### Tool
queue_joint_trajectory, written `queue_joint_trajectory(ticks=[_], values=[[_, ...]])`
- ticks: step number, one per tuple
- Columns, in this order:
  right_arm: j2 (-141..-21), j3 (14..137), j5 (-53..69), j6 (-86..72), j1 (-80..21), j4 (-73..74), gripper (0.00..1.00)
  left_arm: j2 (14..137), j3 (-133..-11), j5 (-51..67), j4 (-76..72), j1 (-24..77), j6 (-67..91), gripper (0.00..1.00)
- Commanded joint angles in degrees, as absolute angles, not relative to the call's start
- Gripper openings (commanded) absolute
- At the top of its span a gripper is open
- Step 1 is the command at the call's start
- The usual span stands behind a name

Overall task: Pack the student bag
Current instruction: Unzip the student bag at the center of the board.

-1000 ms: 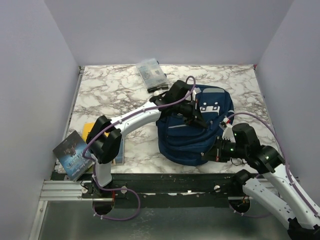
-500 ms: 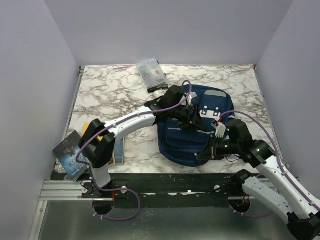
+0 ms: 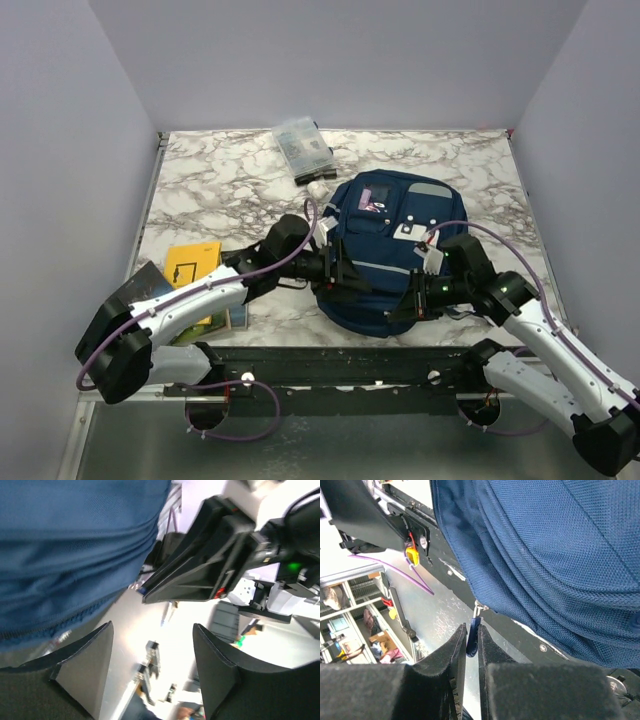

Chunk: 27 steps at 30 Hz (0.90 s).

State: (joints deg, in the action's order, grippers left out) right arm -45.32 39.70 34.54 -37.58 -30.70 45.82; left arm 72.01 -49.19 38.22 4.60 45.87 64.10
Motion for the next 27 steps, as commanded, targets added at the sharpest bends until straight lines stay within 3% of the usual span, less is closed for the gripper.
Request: queue_joint_trajectory(ticks=[1, 3, 10, 16, 22, 27], values=[[-46.3, 41.0, 39.9, -37.7, -31.1, 42.7, 0.16, 69.4, -42.3, 37.0, -6.9, 48.0, 79.9, 0.65], [-47.0, 40.3, 40.6, -38.3, -31.1, 42.5, 0.19, 68.8, -41.4, 35.6, -6.9, 48.4, 80.4, 0.65], [-48.0, 39.6, 36.1, -40.5, -31.1, 42.0, 0.44, 66.7, -37.4, 28.4, -7.3, 51.7, 78.3, 0.73], [-50.0, 43.3, 5.9, -49.2, -31.0, 52.5, 0.75, 65.7, -38.4, 19.8, -5.7, 57.2, 69.2, 0.78], [-46.3, 41.8, -6.3, -60.9, -31.0, 60.4, 0.91, 69.3, -43.3, 13.8, -0.3, 63.2, 60.9, 0.80], [-42.3, 37.2, -9.3, -63.5, -31.0, 61.2, 1.00, 73.5, -49.2, 10.3, 6.6, 67.3, 53.5, 0.81]])
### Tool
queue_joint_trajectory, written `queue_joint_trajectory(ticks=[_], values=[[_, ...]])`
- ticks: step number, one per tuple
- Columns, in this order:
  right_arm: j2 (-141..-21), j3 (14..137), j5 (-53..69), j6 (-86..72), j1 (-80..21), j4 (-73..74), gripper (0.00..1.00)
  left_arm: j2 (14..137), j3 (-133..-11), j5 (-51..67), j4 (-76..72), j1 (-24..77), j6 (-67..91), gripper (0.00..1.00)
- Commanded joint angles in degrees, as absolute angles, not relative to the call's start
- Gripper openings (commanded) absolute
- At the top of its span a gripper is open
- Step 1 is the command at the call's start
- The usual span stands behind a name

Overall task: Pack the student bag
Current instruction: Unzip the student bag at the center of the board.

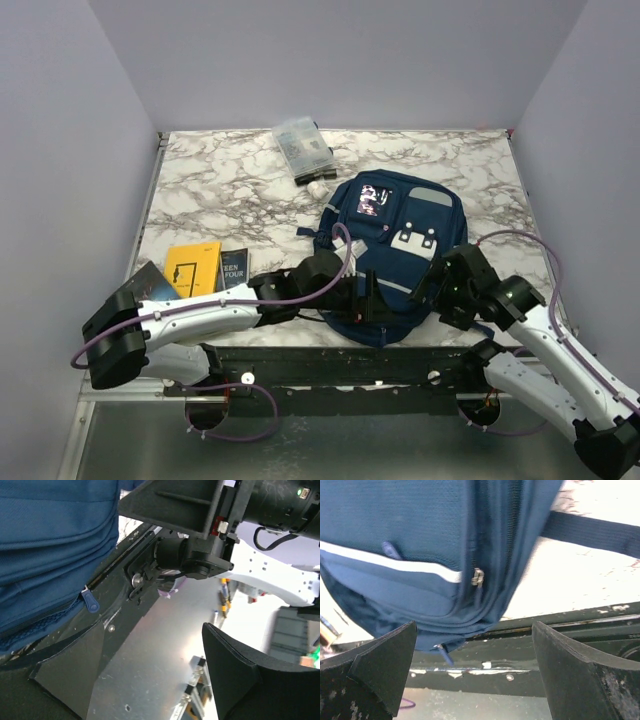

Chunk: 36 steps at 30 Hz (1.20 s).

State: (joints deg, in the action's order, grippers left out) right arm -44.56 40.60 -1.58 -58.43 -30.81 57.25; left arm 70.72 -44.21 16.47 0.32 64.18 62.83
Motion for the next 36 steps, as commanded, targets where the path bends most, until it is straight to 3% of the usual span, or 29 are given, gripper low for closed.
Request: queue_joint_trajectory(ticks=[1, 6, 13, 14, 16, 21, 23, 28, 33, 36], values=[[-42.0, 35.8, -7.9, -63.0, -31.0, 59.3, 1.00, 74.2, -50.0, 10.2, 7.1, 67.9, 52.6, 0.81], [-41.4, 27.0, 6.9, -61.7, -31.0, 44.2, 1.00, 76.0, -52.7, 11.4, 8.8, 68.3, 50.6, 0.81], [-34.6, 22.3, 5.5, -60.9, -31.0, 31.7, 0.97, 77.3, -54.5, 11.3, 9.9, 68.4, 52.7, 0.79], [-34.8, 23.0, 5.8, -60.3, -31.0, 31.4, 0.93, 77.3, -54.3, 10.6, 9.8, 68.5, 52.8, 0.79], [-37.0, 25.8, 6.3, -58.7, -31.0, 33.0, 0.71, 77.0, -54.2, 9.0, 10.7, 68.5, 52.9, 0.79], [-42.1, 29.9, 5.8, -54.9, -31.0, 36.2, 0.48, 76.9, -53.9, 5.2, 11.4, 69.0, 52.8, 0.79], [-42.9, 29.4, 5.5, -55.2, -31.0, 36.0, 0.46, 77.4, -54.5, 4.9, 12.3, 69.0, 52.9, 0.79], [-42.0, 24.9, 6.0, -60.8, -31.0, 31.7, 0.48, 77.6, -55.7, 0.9, 15.4, 70.0, 52.0, 0.74], [-39.6, 19.8, 8.5, -67.9, -31.0, 28.8, 0.81, 75.7, -53.6, -6.8, 19.5, 71.7, 53.9, 0.73], [-38.0, 15.4, 11.1, -70.2, -31.0, 25.0, 0.81, 74.8, -52.3, -8.4, 20.4, 72.4, 55.7, 0.73]])
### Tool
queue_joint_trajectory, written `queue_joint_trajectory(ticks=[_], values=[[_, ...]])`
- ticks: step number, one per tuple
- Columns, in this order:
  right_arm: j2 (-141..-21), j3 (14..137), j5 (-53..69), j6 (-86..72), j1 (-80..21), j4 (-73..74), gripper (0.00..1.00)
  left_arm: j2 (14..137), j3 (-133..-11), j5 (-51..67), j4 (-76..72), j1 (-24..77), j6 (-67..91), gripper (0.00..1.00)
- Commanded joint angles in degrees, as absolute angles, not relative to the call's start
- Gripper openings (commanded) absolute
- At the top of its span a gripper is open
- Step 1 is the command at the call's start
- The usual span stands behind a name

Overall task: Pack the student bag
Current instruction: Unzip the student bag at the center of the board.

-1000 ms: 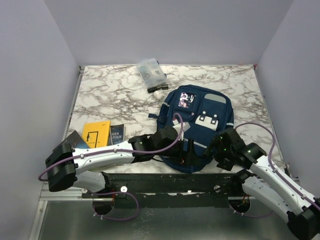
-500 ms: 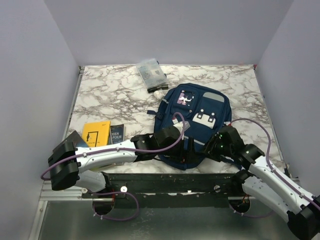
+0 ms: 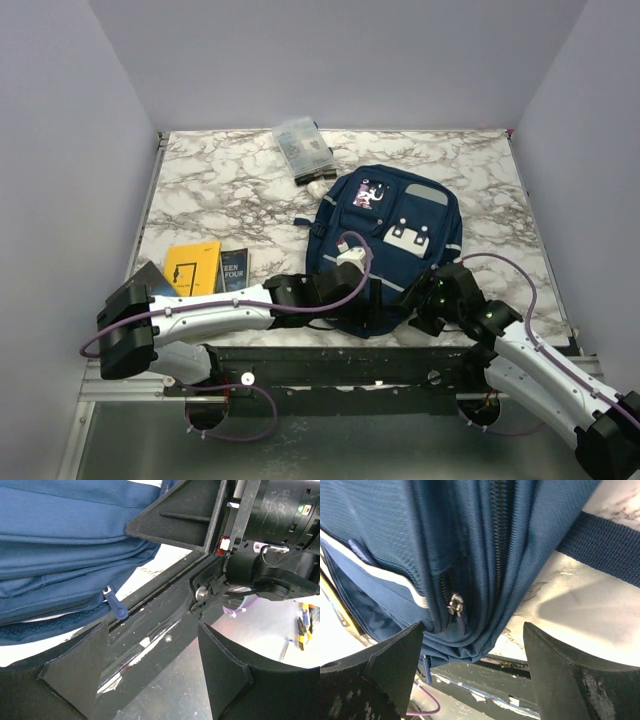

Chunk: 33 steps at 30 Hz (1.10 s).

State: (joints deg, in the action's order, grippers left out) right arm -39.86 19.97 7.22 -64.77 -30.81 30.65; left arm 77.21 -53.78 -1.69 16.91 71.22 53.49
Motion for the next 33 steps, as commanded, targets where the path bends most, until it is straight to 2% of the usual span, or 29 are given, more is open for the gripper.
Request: queue_joint_trajectory(ticks=[1, 2, 3, 4, 6, 9, 10, 16, 21, 29, 33], values=[[-37.4, 14.0, 10.9, -70.7, -31.0, 23.7, 0.78, 74.7, -52.4, -8.8, 20.8, 72.6, 56.3, 0.73], [-36.8, 13.6, 10.5, -71.0, -31.0, 22.6, 0.73, 74.7, -52.6, -9.1, 20.9, 73.0, 56.5, 0.73], [-36.2, 13.6, 10.2, -71.1, -31.0, 22.0, 0.60, 74.9, -53.0, -9.8, 20.9, 73.5, 56.5, 0.73], [-35.4, 14.1, 9.9, -71.2, -31.0, 21.7, 0.41, 75.4, -53.6, -10.5, 21.3, 74.2, 56.2, 0.73], [-34.6, 16.9, 8.1, -71.4, -31.0, 24.6, 0.27, 77.0, -55.5, -11.0, 23.1, 74.9, 55.8, 0.70], [-34.5, 22.6, 5.0, -70.5, -31.0, 31.7, 0.12, 78.9, -57.4, -10.9, 24.7, 75.5, 55.4, 0.67], [-34.5, 24.0, 4.4, -70.5, -31.0, 32.8, 0.01, 79.3, -57.5, -11.1, 24.7, 75.8, 55.4, 0.65], [-33.9, 28.1, 6.7, -73.6, -31.0, 34.0, 0.01, 79.9, -57.9, -12.3, 25.6, 76.0, 57.2, 0.53], [-33.0, 28.8, 6.5, -72.0, -31.0, 33.2, 0.01, 83.1, -63.2, -14.6, 31.4, 76.1, 54.8, 0.52], [-32.7, 28.0, 8.3, -72.0, -31.0, 32.3, 0.01, 87.4, -69.8, -17.8, 38.4, 75.9, 52.6, 0.37], [-32.2, 29.0, 7.4, -71.2, -31.0, 33.4, 0.01, 88.9, -70.6, -16.8, 39.5, 76.0, 53.0, 0.35]])
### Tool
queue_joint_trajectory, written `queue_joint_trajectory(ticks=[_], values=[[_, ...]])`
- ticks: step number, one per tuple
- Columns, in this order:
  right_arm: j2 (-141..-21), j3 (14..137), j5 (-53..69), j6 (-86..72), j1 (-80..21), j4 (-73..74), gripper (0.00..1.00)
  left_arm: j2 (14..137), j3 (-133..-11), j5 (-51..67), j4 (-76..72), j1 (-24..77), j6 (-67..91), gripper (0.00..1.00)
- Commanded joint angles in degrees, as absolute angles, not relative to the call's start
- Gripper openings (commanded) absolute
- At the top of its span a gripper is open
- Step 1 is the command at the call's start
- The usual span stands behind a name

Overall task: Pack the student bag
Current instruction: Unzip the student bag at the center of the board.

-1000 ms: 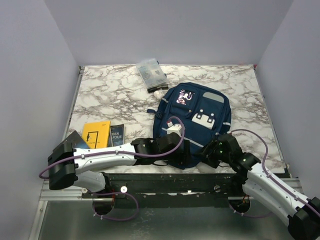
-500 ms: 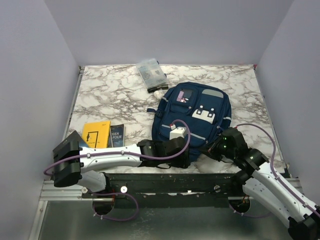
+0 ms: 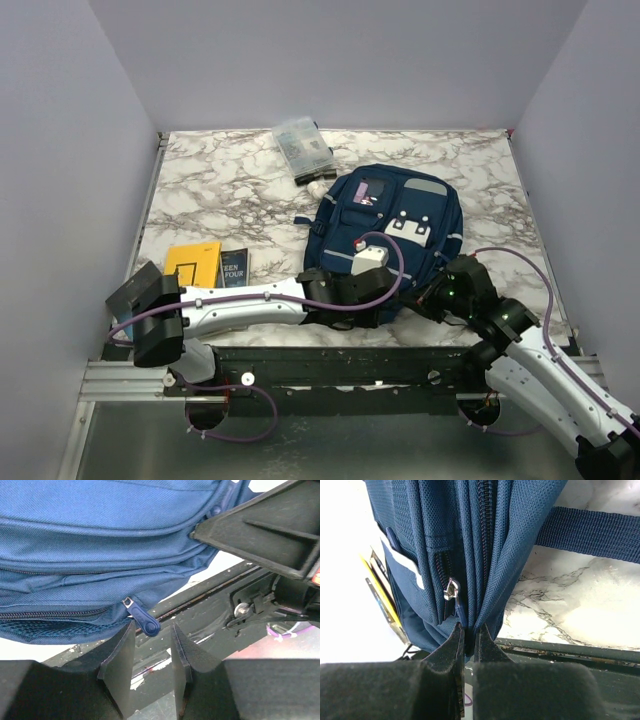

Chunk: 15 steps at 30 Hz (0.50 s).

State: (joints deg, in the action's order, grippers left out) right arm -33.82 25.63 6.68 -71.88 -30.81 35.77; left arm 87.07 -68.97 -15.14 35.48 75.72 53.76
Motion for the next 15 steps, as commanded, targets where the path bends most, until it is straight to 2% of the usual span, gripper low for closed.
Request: queue_joint_trajectory(ticks=[1, 3, 8, 9, 12, 15], values=[[-32.0, 29.3, 7.2, -71.0, -31.0, 33.9, 0.01, 89.0, -70.6, -16.6, 39.5, 76.0, 53.1, 0.36], [-31.8, 29.9, 6.9, -70.8, -31.0, 34.7, 0.01, 89.2, -70.3, -16.6, 39.6, 75.9, 53.4, 0.40], [-31.1, 30.2, 6.6, -70.5, -31.0, 35.3, 0.01, 90.3, -71.3, -17.6, 40.5, 75.5, 52.9, 0.40], [-30.9, 30.1, 6.7, -70.4, -31.0, 35.2, 0.01, 90.7, -71.7, -17.7, 40.8, 75.3, 52.8, 0.38], [-30.8, 30.5, 7.1, -70.2, -31.0, 35.5, 0.01, 91.8, -72.9, -17.9, 42.1, 75.0, 52.5, 0.21], [-30.6, 31.5, 7.0, -68.9, -31.0, 36.6, 0.01, 91.7, -73.2, -18.3, 42.8, 75.0, 52.5, 0.09]])
